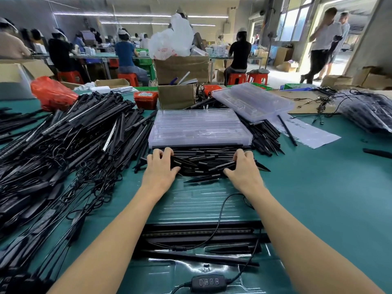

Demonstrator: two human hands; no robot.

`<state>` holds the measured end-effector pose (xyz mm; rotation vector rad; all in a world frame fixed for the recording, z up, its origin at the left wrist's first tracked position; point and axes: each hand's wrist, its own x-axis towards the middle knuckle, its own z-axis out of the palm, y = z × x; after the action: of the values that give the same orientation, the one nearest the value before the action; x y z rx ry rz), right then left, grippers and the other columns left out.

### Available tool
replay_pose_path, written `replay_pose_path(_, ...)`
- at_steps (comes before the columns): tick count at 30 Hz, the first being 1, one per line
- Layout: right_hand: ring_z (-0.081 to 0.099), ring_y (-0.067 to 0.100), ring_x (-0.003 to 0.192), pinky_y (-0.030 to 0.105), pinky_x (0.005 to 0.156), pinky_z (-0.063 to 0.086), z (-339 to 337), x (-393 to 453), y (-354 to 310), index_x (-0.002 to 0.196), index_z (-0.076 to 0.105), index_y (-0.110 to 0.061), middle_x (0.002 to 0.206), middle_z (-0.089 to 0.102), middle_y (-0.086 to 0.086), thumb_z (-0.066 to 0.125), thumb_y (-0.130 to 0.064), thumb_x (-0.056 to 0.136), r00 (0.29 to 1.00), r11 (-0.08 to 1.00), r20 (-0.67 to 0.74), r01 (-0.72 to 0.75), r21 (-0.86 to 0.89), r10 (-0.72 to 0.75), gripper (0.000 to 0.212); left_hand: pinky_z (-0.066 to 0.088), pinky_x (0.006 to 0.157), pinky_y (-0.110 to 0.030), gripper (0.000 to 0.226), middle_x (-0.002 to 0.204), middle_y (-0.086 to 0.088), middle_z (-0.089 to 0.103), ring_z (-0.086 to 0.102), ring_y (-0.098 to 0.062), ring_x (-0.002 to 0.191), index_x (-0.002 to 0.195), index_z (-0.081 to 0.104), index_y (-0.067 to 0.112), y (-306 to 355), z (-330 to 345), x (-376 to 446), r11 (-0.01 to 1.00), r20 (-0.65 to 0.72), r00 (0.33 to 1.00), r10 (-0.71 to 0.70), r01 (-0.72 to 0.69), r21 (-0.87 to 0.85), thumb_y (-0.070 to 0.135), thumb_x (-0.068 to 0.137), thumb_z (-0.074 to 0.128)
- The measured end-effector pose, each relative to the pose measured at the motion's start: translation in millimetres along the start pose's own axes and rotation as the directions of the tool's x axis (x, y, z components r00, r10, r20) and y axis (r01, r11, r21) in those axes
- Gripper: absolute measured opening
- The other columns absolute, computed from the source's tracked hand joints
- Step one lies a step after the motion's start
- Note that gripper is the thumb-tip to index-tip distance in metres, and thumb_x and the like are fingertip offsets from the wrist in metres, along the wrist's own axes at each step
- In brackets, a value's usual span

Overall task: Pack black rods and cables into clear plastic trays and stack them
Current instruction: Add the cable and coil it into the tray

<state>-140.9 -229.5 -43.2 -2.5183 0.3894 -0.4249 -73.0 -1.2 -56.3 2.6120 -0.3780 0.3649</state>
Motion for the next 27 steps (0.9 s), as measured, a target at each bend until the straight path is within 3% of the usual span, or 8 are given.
replay_pose_path(6, 0.042, 0.031, 0.116, 0.040, 0.092, 0.043, -2, 8, -3, 0.104, 0.066, -0.016, 0.120, 0.050, 0.010, 0.068, -0.047, 0.088, 0.993, 0.956, -0.112, -0.008, -0.293, -0.026, 0.035, 0.030, 0.109, -0.049, 0.058, 0.154, -0.005, 0.032, 0.023, -0.029, 0.136, 0.147, 0.043, 0.025, 1, 0, -1, 0.984, -0.018, 0.999, 0.027, -0.023, 0.179, 0.045, 0.094, 0.054)
replay_pose_path(11, 0.059, 0.029, 0.083, 0.034, 0.066, 0.041, -2, 11, -9, 0.092, 0.067, -0.016, 0.094, 0.067, 0.005, 0.065, -0.045, 0.091, 0.993, 0.982, -0.113, -0.043, -0.185, 0.022, 0.029, 0.044, 0.095, -0.038, 0.044, 0.104, 0.006, 0.048, 0.041, -0.015, 0.102, 0.117, 0.057, 0.026, 10, -9, -5, 0.939, 0.094, 0.934, 0.344, -0.341, -0.046, 0.053, 0.085, 0.070)
replay_pose_path(14, 0.056, 0.031, 0.076, 0.035, 0.066, 0.041, -2, 13, -8, 0.086, 0.062, -0.014, 0.087, 0.065, 0.006, 0.062, -0.043, 0.093, 0.987, 0.989, -0.137, -0.095, -0.115, 0.079, 0.030, 0.046, 0.094, -0.039, 0.028, 0.101, 0.008, 0.048, 0.045, -0.011, 0.101, 0.113, 0.065, 0.028, 18, -7, -5, 0.926, 0.277, 0.885, 0.375, -0.375, -0.056, 0.045, 0.092, 0.067)
replay_pose_path(19, 0.062, 0.027, 0.075, 0.032, 0.061, 0.042, -7, 17, -1, 0.082, 0.064, -0.017, 0.076, 0.063, -0.001, 0.063, -0.033, 0.090, 0.963, 0.968, -0.134, -0.218, 0.122, 0.234, 0.018, 0.047, 0.092, -0.036, 0.014, 0.106, 0.008, 0.049, 0.051, -0.015, 0.105, 0.106, 0.065, 0.020, 29, -4, -2, 0.927, 0.310, 0.879, 0.363, -0.375, -0.022, 0.031, 0.098, 0.062)
replay_pose_path(21, 0.066, 0.027, 0.080, 0.034, 0.064, 0.049, -11, 19, 1, 0.085, 0.064, -0.018, 0.077, 0.065, -0.001, 0.066, -0.034, 0.089, 0.948, 0.932, -0.143, -0.240, 0.270, 0.285, 0.017, 0.049, 0.088, -0.038, 0.011, 0.103, 0.007, 0.049, 0.054, -0.016, 0.097, 0.104, 0.063, 0.017, 29, -8, -1, 0.930, 0.248, 0.899, 0.362, -0.365, -0.034, 0.026, 0.098, 0.061)
replay_pose_path(23, 0.068, 0.026, 0.089, 0.044, 0.079, 0.056, -16, 21, 2, 0.113, 0.063, -0.014, 0.084, 0.067, -0.002, 0.066, -0.034, 0.089, 0.937, 0.870, -0.133, -0.237, 0.432, 0.322, 0.031, 0.051, 0.084, -0.039, 0.009, 0.098, 0.005, 0.051, 0.056, -0.017, 0.088, 0.102, 0.062, 0.014, 24, -15, 3, 0.951, 0.079, 0.950, 0.303, -0.296, -0.089, 0.022, 0.097, 0.063)
replay_pose_path(25, 0.065, 0.017, 0.088, 0.039, 0.081, 0.051, -19, 19, 3, 0.132, 0.055, -0.014, 0.082, 0.064, -0.010, 0.066, -0.032, 0.089, 0.941, 0.876, -0.164, -0.200, 0.439, 0.297, 0.048, 0.051, 0.086, -0.040, 0.017, 0.103, 0.001, 0.053, 0.059, -0.021, 0.091, 0.111, 0.061, 0.012, 14, -23, 9, 0.976, -0.033, 0.982, 0.188, -0.190, -0.107, 0.022, 0.098, 0.062)
replay_pose_path(27, 0.063, 0.010, 0.081, 0.034, 0.074, 0.050, -19, 16, 3, 0.112, 0.066, -0.017, 0.081, 0.065, -0.012, 0.066, -0.030, 0.088, 0.962, 0.915, -0.161, -0.147, 0.375, 0.220, 0.027, 0.050, 0.091, -0.042, 0.034, 0.118, -0.003, 0.051, 0.057, -0.024, 0.105, 0.129, 0.055, 0.014, 2, -29, 12, 0.993, -0.037, 0.994, 0.103, -0.105, -0.061, 0.025, 0.098, 0.063)
